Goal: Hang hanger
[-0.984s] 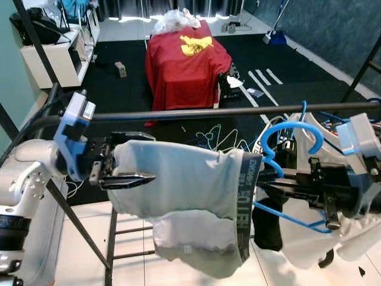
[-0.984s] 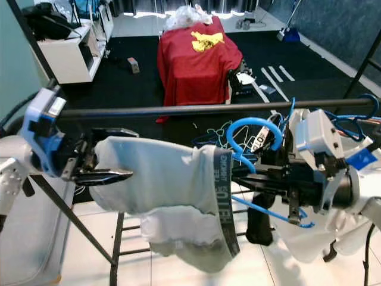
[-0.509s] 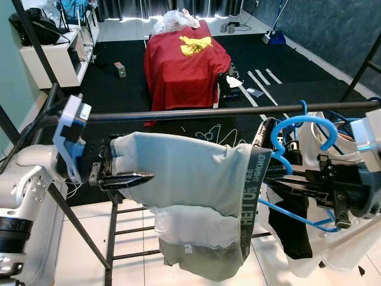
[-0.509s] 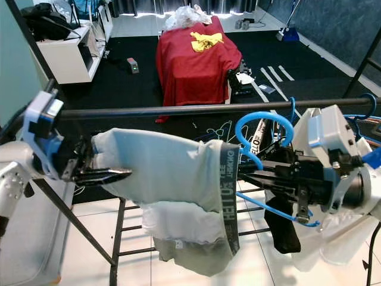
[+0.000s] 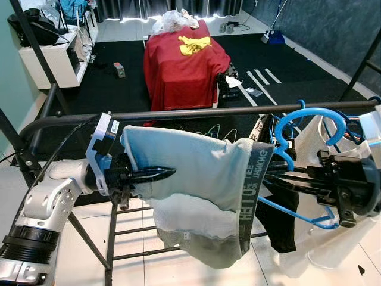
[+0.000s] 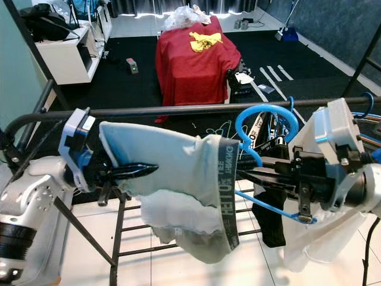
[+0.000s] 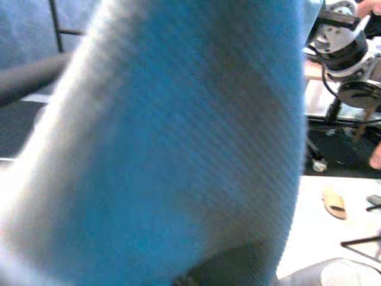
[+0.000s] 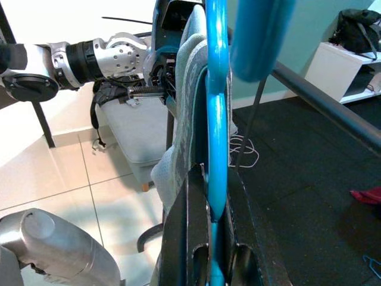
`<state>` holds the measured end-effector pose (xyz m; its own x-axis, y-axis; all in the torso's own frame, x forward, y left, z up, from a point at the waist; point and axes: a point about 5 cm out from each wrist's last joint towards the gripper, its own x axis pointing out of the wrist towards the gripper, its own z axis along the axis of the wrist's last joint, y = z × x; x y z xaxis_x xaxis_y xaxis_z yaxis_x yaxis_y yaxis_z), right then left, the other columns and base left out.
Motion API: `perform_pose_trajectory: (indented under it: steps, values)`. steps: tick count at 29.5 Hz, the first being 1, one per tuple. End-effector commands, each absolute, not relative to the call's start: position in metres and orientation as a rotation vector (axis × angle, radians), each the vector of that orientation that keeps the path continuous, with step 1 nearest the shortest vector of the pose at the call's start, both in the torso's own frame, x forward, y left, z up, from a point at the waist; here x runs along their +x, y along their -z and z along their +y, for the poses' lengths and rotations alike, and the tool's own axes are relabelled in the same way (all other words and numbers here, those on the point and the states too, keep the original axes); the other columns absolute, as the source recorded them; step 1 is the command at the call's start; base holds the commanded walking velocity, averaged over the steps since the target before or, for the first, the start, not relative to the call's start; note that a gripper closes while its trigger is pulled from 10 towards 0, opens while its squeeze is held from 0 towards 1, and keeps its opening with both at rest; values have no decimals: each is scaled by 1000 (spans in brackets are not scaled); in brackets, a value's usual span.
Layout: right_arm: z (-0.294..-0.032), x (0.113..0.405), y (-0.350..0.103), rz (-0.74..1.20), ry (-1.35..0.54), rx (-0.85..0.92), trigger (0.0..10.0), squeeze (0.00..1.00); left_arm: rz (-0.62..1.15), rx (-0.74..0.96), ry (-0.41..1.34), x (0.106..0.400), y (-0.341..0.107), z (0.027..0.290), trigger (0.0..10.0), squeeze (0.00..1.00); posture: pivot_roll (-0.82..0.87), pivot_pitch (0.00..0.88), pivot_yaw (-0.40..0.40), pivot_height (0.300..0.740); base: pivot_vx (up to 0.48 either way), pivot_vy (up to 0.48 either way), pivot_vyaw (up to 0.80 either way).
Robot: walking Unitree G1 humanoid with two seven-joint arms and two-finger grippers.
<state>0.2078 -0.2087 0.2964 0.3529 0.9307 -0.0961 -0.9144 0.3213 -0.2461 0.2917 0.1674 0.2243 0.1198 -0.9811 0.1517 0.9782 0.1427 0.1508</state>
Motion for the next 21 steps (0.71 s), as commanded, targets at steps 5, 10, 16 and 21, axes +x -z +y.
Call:
perform_pose_trajectory:
  steps: [5, 10, 16, 21]
  values:
    - [-219, 206, -296, -46, -1157, -284, 0, 0, -238, 51, 1297, 299, -227, 196, 0, 0, -82, 104, -13, 740, 0, 0, 0]
    - [-247, 206, -270, 139, -1013, -300, 0, 0, -302, 36, 1128, 297, -246, 245, 0, 0, -84, 110, -16, 740, 0, 0, 0]
    - [-255, 196, -233, 335, -973, -274, 0, 0, -408, -59, 1008, 288, -261, 279, 0, 0, -82, 113, -19, 740, 0, 0, 0]
    - [-249, 200, -219, 305, -945, -208, 10000, 0, -343, -106, 969, 287, -241, 284, 0, 0, -80, 111, -25, 740, 0, 0, 0]
